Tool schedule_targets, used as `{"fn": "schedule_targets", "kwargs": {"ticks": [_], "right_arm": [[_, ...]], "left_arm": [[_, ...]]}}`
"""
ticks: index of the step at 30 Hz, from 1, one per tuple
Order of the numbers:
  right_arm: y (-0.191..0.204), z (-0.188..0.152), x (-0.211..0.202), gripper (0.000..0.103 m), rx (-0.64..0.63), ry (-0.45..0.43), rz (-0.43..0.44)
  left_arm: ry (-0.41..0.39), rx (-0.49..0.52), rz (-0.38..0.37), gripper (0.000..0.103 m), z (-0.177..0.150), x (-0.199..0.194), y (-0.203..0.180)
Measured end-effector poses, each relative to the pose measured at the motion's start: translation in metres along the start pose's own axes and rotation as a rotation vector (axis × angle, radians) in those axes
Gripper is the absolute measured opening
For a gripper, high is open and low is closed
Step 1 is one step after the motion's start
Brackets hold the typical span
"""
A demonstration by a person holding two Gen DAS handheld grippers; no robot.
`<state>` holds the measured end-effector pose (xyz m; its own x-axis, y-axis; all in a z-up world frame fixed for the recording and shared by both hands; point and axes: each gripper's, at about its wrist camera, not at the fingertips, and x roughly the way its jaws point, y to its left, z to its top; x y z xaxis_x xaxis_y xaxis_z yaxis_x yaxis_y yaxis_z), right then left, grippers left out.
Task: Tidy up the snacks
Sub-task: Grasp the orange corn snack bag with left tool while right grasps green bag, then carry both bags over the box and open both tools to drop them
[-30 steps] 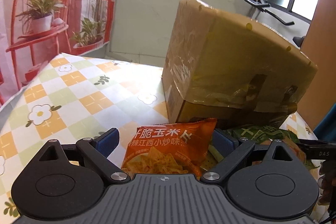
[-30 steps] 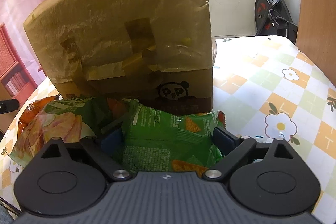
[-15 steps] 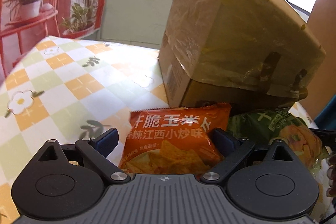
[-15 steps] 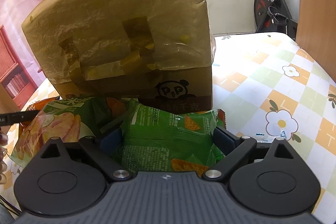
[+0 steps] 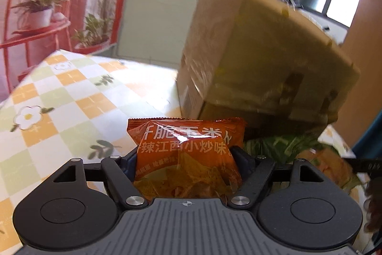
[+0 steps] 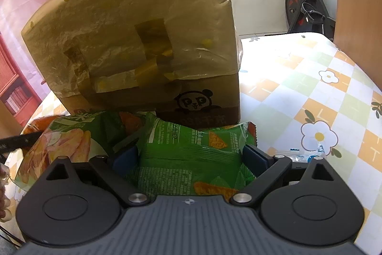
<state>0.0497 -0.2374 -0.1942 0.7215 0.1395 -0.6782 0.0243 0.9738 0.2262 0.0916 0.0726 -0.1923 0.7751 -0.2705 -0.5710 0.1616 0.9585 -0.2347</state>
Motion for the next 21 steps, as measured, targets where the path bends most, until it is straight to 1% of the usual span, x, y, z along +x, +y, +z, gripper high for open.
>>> {"fn": "schedule_targets", "kwargs": {"ticks": [6,13,17,21], "right_arm": [[-0.002,-0.001,0.000,0.096,0.020,0.003,0.006],[-0.003,-0.003,0.003,0.097,0.025,0.006,0.006],[-0.002,-0.007,0.003,0.097,0.012,-0.010,0.013],[-0.002,-0.011,0.000,0.090,0.012,-0.022,0.021]], "left_arm": [[-0.047,-0.029,0.010,0.079,0.006,-0.022,-0.002],[-0.047,-0.041,0.003,0.079,0.004,-0.027,-0.010],[-0.050,-0.034,-0.006,0.079,0.002,-0.029,-0.013],[-0.056,-0.033,-0.012,0.079,0.001,-0.035,-0.012]]}}
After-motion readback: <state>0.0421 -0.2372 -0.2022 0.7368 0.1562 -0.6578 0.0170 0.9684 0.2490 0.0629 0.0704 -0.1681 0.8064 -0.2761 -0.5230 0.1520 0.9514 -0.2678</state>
